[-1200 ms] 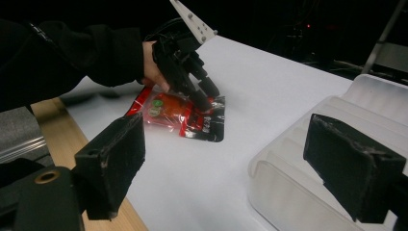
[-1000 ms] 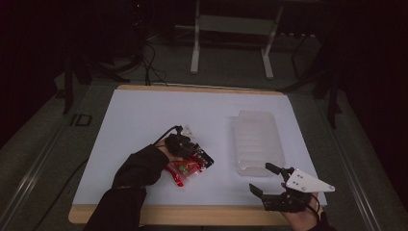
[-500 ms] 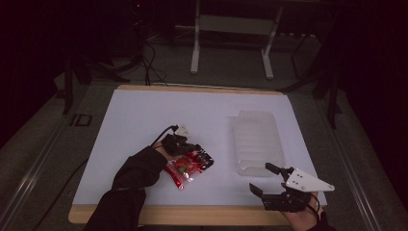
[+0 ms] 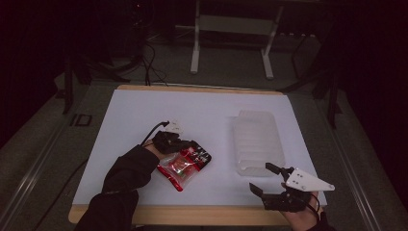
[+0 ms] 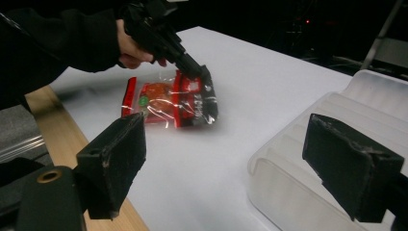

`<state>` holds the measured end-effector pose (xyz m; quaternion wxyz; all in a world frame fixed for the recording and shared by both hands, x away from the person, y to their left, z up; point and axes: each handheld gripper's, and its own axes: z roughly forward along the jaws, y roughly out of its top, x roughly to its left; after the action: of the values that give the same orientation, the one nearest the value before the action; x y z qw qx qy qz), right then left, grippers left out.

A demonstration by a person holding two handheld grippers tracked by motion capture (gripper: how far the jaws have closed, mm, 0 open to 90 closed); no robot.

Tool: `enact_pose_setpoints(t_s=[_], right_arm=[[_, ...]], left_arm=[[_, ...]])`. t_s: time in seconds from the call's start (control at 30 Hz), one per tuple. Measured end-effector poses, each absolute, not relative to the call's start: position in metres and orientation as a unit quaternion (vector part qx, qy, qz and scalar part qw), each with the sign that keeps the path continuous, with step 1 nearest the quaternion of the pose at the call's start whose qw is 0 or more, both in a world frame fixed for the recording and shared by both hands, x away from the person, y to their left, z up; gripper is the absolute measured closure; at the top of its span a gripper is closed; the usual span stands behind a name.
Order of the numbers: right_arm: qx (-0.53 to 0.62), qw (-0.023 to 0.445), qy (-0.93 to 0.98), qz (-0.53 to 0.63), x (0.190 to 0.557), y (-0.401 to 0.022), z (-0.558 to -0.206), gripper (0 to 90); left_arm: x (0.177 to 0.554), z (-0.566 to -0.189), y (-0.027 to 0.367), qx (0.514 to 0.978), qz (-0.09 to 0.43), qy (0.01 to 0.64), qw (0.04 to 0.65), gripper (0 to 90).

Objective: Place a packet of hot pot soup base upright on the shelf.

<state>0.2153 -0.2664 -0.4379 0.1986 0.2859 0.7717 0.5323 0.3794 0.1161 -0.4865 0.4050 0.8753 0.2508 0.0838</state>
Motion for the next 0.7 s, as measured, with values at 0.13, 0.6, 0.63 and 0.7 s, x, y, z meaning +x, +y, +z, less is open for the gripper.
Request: enact_pose_setpoints(t_s=[0.13,0.6,0.63,0.7], right_arm=[[0.284,0.198,0.772,0.533,0.215,-0.266,-0.437,15.2],[0.281,0.196,0.774,0.533,0.215,-0.265,-0.438,15.3],[0.281,0.195,0.774,0.533,0.215,-0.265,-0.438,15.3],[0.281,0.196,0.774,0.533,0.215,-0.264,-0.438,15.3]], left_arm=[[0.371,-0.474,0.12,0.872,0.087,0.247,0.413,89.0],[0.343,-0.437,0.123,0.86,0.099,0.22,0.449,89.0],[0.343,-0.437,0.123,0.86,0.099,0.22,0.449,89.0],[0.34,-0.432,0.123,0.855,0.099,0.217,0.461,89.0]])
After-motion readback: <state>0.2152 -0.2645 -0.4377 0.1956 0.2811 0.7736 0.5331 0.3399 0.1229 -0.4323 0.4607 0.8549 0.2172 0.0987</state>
